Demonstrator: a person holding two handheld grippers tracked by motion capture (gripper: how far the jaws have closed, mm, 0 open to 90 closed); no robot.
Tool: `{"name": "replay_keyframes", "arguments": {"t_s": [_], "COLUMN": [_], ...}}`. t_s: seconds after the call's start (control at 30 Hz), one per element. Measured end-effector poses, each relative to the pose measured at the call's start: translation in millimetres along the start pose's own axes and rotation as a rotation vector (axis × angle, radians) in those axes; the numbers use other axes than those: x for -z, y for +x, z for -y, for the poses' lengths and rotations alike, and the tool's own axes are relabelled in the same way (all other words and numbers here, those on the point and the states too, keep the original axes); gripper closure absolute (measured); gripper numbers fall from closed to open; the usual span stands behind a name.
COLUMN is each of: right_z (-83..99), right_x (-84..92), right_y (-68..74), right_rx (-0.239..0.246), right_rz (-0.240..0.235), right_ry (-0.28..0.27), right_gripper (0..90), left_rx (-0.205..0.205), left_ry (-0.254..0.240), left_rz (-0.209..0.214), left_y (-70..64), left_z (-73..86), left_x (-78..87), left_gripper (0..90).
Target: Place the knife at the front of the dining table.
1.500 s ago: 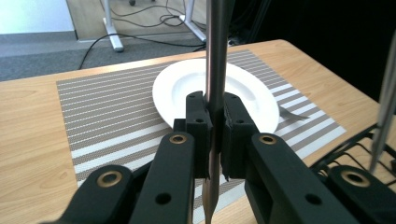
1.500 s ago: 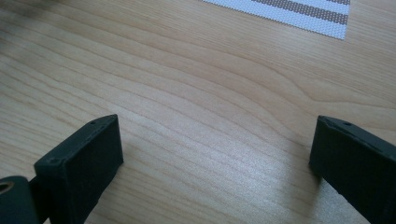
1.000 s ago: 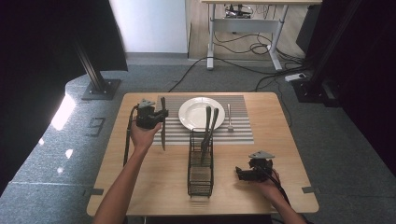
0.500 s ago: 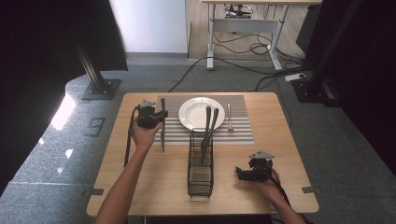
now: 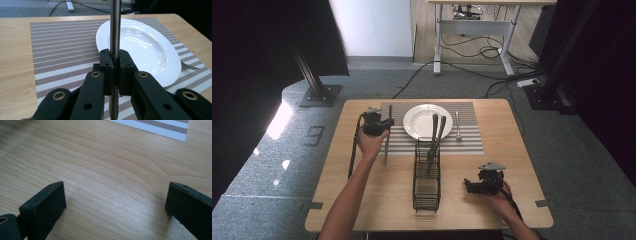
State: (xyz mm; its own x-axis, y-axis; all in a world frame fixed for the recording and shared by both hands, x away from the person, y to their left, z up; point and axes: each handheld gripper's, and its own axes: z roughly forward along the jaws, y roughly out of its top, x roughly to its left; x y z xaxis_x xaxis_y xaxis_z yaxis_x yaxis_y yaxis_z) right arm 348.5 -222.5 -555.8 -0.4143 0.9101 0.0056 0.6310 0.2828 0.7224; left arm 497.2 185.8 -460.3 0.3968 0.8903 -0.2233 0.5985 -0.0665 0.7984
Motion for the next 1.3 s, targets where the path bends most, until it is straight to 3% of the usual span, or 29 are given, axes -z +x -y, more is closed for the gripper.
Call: {"name": "replay_keyframes", "arguments": {"t_s": [0.5, 0.77, 1.03, 1.3], "right_z": [-0.4, -1.0, -1.0, -1.0], "right_x": [-0.4, -1.1, -1.0, -0.8], "right_y": [0.0, 0.1, 0.4, 0.9], "right_rx": [0.000, 0.003, 0.008, 0.008], "right_rz": [-0.003, -0.006, -0.007, -0.010], "right_ry": [0.001, 0.000, -0.002, -0.002], "right_gripper": [3.1, 3.1, 3.8, 4.2], "left_rx": [0.053, 0.064, 0.126, 0.115], "left_ry": [0.022, 0.082, 0.131, 0.160], "left_rz": [-0.015, -0.037, -0.037, -0.062], "left_y": [15.3, 24.7, 36.9, 37.6], "left_z": [-10.6, -8.7, -2.0, -1.5], "left_x": [-21.0, -45.6, -64.4, -72.5], "left_gripper": [83.8, 83.7, 83.7, 83.6]}}
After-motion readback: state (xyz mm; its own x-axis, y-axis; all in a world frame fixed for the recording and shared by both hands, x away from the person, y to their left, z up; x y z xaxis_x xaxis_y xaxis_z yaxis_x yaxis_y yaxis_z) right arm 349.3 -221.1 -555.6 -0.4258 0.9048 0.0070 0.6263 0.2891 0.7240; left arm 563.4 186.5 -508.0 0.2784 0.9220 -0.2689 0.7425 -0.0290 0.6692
